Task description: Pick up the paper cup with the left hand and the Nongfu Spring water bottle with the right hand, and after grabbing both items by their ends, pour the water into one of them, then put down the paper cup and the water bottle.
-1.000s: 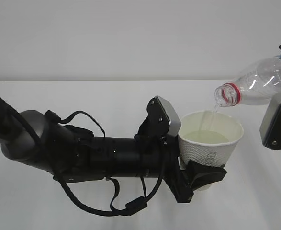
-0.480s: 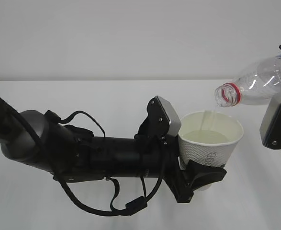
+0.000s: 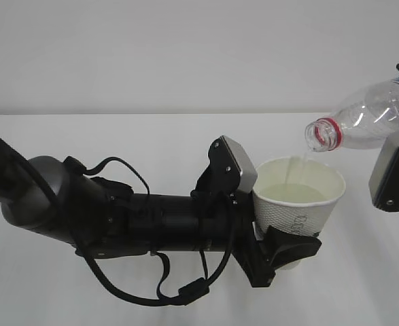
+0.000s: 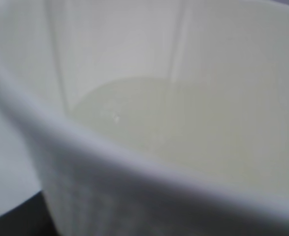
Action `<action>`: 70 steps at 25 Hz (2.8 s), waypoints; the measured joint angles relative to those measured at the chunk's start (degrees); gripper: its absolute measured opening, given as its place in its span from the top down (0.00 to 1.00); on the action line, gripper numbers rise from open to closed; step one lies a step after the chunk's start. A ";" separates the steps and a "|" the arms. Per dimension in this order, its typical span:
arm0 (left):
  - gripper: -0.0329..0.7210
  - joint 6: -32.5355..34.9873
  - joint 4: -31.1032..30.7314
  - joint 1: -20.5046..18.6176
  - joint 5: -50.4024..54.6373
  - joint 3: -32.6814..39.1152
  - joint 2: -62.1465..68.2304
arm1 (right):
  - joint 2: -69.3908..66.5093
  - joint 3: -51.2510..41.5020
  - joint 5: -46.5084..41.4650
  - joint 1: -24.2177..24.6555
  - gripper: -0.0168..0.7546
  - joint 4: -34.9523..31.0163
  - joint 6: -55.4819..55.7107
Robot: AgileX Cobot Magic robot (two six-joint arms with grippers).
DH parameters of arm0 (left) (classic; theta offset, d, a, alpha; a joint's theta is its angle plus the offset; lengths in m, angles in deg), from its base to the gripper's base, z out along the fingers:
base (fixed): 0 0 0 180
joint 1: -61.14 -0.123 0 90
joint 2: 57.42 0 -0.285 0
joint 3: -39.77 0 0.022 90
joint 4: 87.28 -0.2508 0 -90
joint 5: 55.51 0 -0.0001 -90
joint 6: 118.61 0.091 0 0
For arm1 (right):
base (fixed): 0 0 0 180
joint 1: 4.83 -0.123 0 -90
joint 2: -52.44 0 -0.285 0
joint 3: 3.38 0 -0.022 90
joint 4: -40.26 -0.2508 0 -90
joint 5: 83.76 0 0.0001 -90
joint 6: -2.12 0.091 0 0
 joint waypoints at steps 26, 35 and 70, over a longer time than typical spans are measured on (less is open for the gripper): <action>0.30 0.00 0.00 0.00 -0.94 0.00 0.00 | -1.05 0.00 -0.12 0.00 0.34 0.00 5.81; 0.30 0.00 0.00 0.00 0.14 0.00 0.00 | -2.15 0.00 0.29 0.00 0.34 -0.37 8.17; 0.30 0.00 2.58 0.00 1.83 0.00 0.00 | -2.26 0.00 3.56 0.00 0.34 -12.14 32.16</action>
